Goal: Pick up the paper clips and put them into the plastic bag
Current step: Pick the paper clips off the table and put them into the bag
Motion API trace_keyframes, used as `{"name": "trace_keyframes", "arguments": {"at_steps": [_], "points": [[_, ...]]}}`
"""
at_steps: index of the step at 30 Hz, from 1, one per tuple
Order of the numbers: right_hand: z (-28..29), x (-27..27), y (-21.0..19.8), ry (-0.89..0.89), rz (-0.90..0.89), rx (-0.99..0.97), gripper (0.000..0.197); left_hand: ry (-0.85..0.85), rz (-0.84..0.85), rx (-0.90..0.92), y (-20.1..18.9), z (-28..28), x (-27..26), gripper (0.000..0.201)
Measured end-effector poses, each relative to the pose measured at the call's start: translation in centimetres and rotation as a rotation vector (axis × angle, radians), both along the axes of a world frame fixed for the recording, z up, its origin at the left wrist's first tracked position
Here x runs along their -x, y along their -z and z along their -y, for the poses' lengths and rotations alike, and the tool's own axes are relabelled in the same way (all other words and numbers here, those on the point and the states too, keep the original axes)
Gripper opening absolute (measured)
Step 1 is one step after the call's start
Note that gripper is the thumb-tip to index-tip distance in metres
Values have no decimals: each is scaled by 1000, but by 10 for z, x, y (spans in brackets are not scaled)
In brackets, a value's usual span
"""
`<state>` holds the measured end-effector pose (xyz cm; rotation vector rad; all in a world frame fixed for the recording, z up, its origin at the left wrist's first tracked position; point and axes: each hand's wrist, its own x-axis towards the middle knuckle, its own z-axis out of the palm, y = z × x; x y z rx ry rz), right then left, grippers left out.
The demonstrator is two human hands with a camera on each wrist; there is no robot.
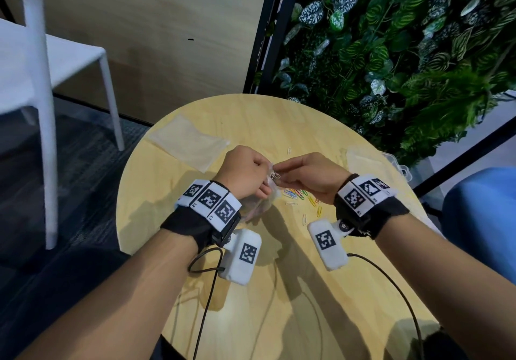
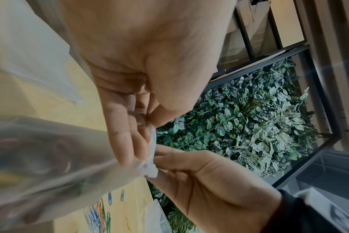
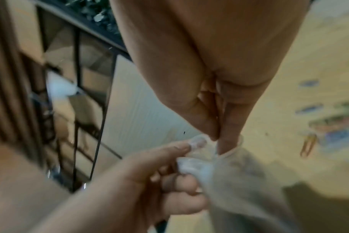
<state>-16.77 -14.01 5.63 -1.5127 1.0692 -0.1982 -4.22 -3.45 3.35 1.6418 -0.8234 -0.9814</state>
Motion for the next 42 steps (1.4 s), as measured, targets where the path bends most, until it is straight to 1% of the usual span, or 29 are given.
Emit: {"name": "trace_keyframes", "arguments": {"at_steps": [2,3,4,5,6,8,9,10,11,12,14,15,16,18,20,21,23,25,27,28,30,31,32,33,34,35,36,39,42], "points": [[0,1,2,-161,-137,303,15,0,14,8,0,0,-1,26],[0,1,1,-249,-201,422,12,3,17,9,0,0,-1,25],[0,1,1,-314,-216,478,11,7,23,9,0,0,-1,24],[1,0,-2,-336,-174,451,13,9,31,10,0,0,-1,23],[3,0,-5,-308,-90,374,15,6,41,12,-1,1,-2,21],[17,1,-9,-190,91,237,18,-18,79,27,0,2,-6,22],[30,1,-9,-125,131,229,20,-30,112,34,0,3,-9,23],[46,1,-4,-80,127,268,23,-35,146,39,0,4,-12,23],[64,0,3,-61,52,359,26,-37,170,43,0,4,-14,23],[83,-1,12,-87,-93,502,28,-38,185,45,2,5,-17,22],[112,-4,33,-244,-462,784,31,-43,194,51,6,8,-20,22],[122,-7,44,-333,-598,853,38,-49,188,51,8,9,-21,21],[130,-12,56,-418,-673,889,44,-54,181,50,10,11,-23,21],[138,-21,75,-573,-753,880,51,-55,168,48,12,13,-25,21],[141,-24,93,-671,-804,832,55,-49,174,48,11,15,-26,21],[139,-22,98,-674,-823,823,58,-45,178,49,11,15,-26,21],[136,-12,109,-591,-840,841,60,-33,179,45,9,15,-25,21],[126,4,114,-535,-893,858,56,-20,180,42,7,15,-23,21],[111,15,112,-547,-928,848,46,-9,200,42,6,13,-20,21],[103,19,112,-557,-904,847,41,-4,213,44,5,12,-18,21],[85,22,111,-551,-771,849,35,3,225,45,3,9,-15,21],[75,21,110,-578,-708,881,32,4,225,47,2,8,-14,21],[65,21,111,-577,-609,918,32,1,221,48,1,6,-13,21],[56,22,109,-576,-580,922,37,-3,217,50,1,4,-12,21],[47,23,109,-601,-586,934,43,-7,214,50,0,3,-11,21],[38,23,109,-647,-616,950,44,-8,213,51,-1,1,-11,21],[33,25,110,-668,-622,989,42,-8,216,51,-2,0,-10,21],[18,27,104,-657,-607,1088,33,-3,219,43,-3,-2,-9,21],[11,33,99,-683,-692,1139,29,5,216,33,-4,-2,-7,21]]}}
